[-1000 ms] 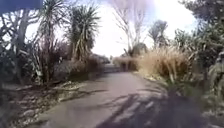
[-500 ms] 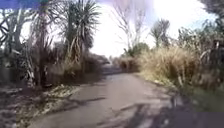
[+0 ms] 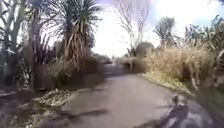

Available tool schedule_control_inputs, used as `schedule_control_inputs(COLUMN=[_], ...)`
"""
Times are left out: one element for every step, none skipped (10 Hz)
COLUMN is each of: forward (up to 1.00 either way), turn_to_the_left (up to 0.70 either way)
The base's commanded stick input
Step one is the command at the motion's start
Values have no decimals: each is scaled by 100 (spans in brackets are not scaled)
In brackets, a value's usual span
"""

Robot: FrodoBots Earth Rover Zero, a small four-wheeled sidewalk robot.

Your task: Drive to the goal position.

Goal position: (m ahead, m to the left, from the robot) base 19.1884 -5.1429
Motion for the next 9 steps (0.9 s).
schedule_control_inputs(forward=[85, 85, 85, 85, 85, 85, 85, 85, 85], turn_to_the_left=[-34, -34, -34, 0, 0, 0, 0, 0, 0])
